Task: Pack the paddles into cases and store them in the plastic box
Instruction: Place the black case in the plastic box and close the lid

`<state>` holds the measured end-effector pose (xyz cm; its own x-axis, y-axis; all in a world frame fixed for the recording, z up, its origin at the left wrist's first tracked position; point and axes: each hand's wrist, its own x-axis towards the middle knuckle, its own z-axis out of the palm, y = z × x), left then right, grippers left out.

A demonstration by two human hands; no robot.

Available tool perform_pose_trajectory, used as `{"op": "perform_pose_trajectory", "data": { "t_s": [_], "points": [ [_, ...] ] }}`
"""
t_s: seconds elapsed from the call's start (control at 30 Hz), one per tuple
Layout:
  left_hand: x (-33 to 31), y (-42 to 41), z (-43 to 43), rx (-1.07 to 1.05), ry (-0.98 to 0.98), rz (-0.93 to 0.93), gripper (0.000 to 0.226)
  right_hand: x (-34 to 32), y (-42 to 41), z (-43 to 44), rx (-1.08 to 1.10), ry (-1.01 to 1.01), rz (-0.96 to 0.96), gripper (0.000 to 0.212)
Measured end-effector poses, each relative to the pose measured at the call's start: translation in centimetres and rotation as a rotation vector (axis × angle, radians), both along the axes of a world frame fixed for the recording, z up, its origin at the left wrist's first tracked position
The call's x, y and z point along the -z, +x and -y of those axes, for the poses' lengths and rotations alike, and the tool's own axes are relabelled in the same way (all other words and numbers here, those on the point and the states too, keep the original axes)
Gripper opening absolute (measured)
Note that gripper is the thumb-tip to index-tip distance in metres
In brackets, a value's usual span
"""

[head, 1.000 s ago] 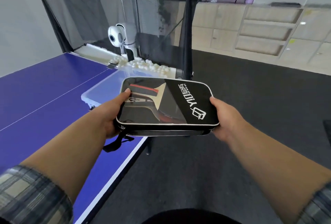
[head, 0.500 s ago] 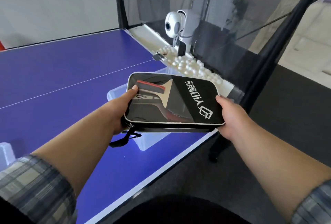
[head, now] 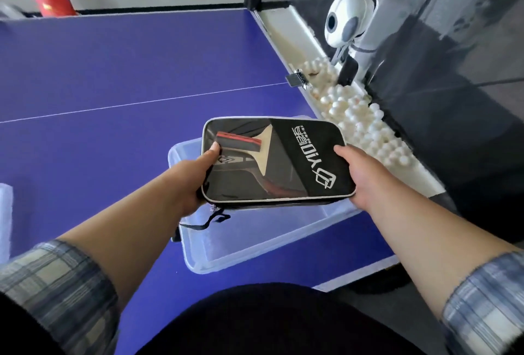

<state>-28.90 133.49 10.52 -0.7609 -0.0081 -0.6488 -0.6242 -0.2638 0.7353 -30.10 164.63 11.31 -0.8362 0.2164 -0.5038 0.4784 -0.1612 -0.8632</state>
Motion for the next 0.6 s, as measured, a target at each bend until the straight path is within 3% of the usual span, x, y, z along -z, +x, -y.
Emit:
{"op": "perform_pose_trajectory", "data": {
  "t_s": [0.27, 0.43, 0.6],
  "points": [
    [5.7, -0.4, -2.0, -0.203, -0.185, 0.19, 0.04, 5.7, -6.8, -0.2, -0.315, 0.249, 0.186, 0.021],
    [7.9, 1.2, -4.1, -0.351, -0.341, 0.424, 0.069, 9.1, -7.9, 0.9, -0.412, 0.369, 0.242, 0.02],
    [9.5, 1.6, -5.7, -0.406, -0.411, 0.488, 0.082, 11.9, -8.1, 1.2, -0.45, 0.465, 0.302, 0.032]
  ]
}}
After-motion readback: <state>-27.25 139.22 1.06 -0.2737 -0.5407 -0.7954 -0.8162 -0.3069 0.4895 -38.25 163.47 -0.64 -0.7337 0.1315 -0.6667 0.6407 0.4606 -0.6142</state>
